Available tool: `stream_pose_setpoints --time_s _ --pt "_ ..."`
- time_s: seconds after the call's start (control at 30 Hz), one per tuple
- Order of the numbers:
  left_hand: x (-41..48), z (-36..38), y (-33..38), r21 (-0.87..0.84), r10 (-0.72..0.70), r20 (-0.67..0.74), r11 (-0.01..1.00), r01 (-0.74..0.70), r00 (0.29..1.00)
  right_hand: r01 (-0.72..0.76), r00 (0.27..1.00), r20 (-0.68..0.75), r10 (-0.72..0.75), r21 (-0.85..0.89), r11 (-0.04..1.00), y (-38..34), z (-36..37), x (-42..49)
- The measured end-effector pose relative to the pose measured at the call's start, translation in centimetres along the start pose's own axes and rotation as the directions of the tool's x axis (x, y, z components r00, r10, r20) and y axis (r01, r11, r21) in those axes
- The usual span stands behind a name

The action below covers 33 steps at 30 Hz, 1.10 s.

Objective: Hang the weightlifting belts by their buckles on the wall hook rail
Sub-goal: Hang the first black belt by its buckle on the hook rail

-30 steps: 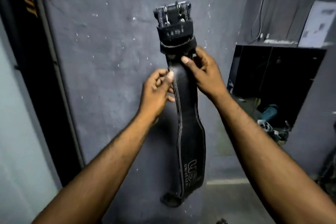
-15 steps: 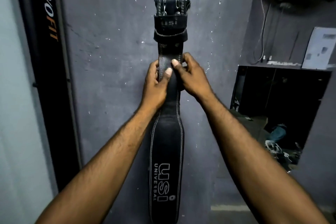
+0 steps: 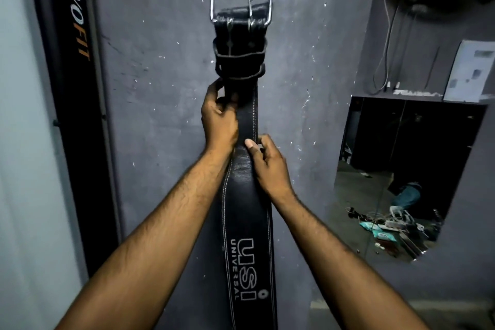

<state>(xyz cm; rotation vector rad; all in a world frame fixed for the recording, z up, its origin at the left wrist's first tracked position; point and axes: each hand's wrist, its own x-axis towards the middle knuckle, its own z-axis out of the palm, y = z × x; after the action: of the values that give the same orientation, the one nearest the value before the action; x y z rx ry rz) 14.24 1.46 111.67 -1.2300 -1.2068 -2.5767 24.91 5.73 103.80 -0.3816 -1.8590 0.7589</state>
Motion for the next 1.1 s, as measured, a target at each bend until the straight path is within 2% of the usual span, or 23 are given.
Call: stream_pose_setpoints --time_s 0.1,0.23,0.3,0.43,0.47,0.57,0.67,0.8,0.97,1.1 --pt "0.3 -0.1 -0.3 -0.060 -0.035 -0.079 0.998 0.030 0.996 -0.104 0.982 0.167 0.093 0.059 0.993 1.9 -0.1 -2.5" --pt "1.1 0.1 -1.0 -0.117 -0.136 -0.136 0.986 0.121 0.981 -0.052 0.997 0.062 0.053 -0.020 0.998 2.5 -0.1 -3.2" --pt "1.4 0.1 -1.1 -0.146 -0.184 -0.165 0.976 0.161 0.969 -0.081 0.993 0.082 0.079 0.018 0.997 2.1 -0.5 -2.9" --pt "1.8 0.0 -1.1 -0.211 -0.199 -0.149 0.963 0.165 0.969 -0.241 0.943 0.277 0.184 0.187 0.952 2.8 -1.5 -4.1" --pt "2.0 0.0 -1.1 -0.204 -0.191 -0.154 0.966 0.158 0.970 -0.243 0.941 0.281 0.189 0.170 0.955 3.2 -1.4 -4.7" --pt "2.4 -0.1 -0.8 -0.160 -0.184 -0.184 0.975 0.155 0.966 -0.150 0.984 0.111 0.140 0.085 0.985 3.9 -0.6 -5.6" --pt "2.7 -0.4 -0.5 -0.179 -0.191 -0.208 0.972 0.155 0.959 -0.109 0.994 0.033 0.105 0.116 0.987 3.0 -0.3 -5.7" --pt "3.3 -0.9 -0.7 -0.238 -0.220 -0.213 0.957 0.168 0.952 -0.230 0.966 0.159 0.206 0.155 0.961 3.7 -0.9 -7.2" --pt "3.5 -1.1 -0.8 -0.259 -0.243 -0.250 0.950 0.177 0.937 -0.162 0.986 0.050 0.157 0.103 0.981 4.3 -0.7 -8.4" --pt "3.9 -1.3 -1.1 -0.257 -0.238 -0.269 0.952 0.169 0.933 -0.244 0.961 0.163 0.223 0.126 0.961 4.7 -1.9 -8.9"
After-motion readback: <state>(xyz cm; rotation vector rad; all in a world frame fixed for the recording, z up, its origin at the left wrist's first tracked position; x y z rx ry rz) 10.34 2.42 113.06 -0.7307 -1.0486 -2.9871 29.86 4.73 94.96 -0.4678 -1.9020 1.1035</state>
